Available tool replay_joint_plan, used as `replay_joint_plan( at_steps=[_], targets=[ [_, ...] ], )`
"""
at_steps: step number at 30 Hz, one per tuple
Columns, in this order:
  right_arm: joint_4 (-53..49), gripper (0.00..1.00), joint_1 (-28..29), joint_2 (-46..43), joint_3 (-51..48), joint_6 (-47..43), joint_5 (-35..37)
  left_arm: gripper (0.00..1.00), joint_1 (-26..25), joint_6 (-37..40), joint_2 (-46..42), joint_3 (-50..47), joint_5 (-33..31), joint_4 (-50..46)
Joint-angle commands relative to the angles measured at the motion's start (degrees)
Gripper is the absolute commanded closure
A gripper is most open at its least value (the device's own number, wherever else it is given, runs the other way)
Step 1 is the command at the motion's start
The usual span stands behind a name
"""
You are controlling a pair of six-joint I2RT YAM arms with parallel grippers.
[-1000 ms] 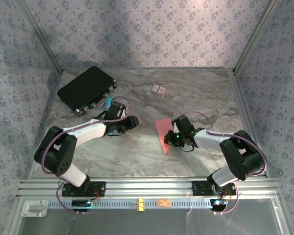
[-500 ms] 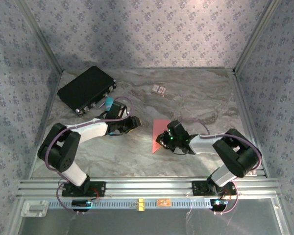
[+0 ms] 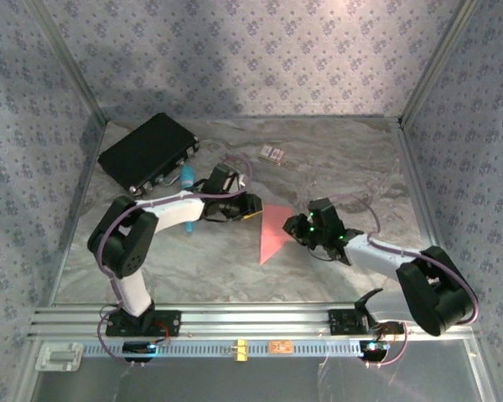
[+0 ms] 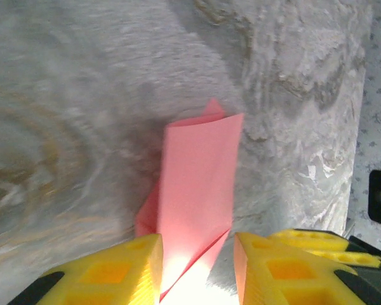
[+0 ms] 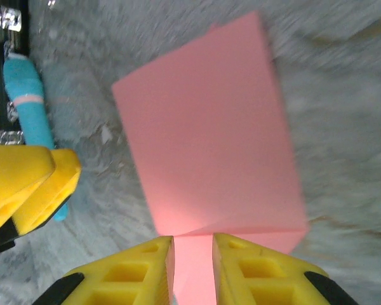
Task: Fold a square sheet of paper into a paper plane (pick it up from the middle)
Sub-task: Rotate the paper at the center of the table, then fold the wing for the fifth time at the center of the table.
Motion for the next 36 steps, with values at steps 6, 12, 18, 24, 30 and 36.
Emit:
replay_joint_plan(
  at_steps=[6,12,18,24,30,36],
  targets=[
    [-6.3,0.76,-4.9,-1.2,-2.5,-4.5,-2.7,0.66,-2.9,3.8,8.3,8.7,2.9,-5.7],
    [-4.9,0.75,-4.9,-0.3,-1.9,-5.8,-4.7,0.67,-2.9,4.0,11.2,9.8,2.4,-6.4],
    [-4.3,0.71,-4.9,2.0,-0.2,-7.3,-7.3,0.67,-2.3,3.9,12.1,7.3,1.3,-5.9],
    [-4.9,0.66,-4.9,4.8,2.0,-7.4,-8.0,0.68,-1.0,3.0,11.4,2.2,1.9,-2.7],
    [-4.4,0.66,-4.8,7.9,3.4,-6.1,-9.3,0.68,0.0,0.8,10.9,-2.0,3.6,2.1],
    [-5.1,0.65,-4.1,7.8,3.1,-3.8,-8.0,0.68,0.1,0.5,10.3,-3.2,2.8,2.4]
  ],
)
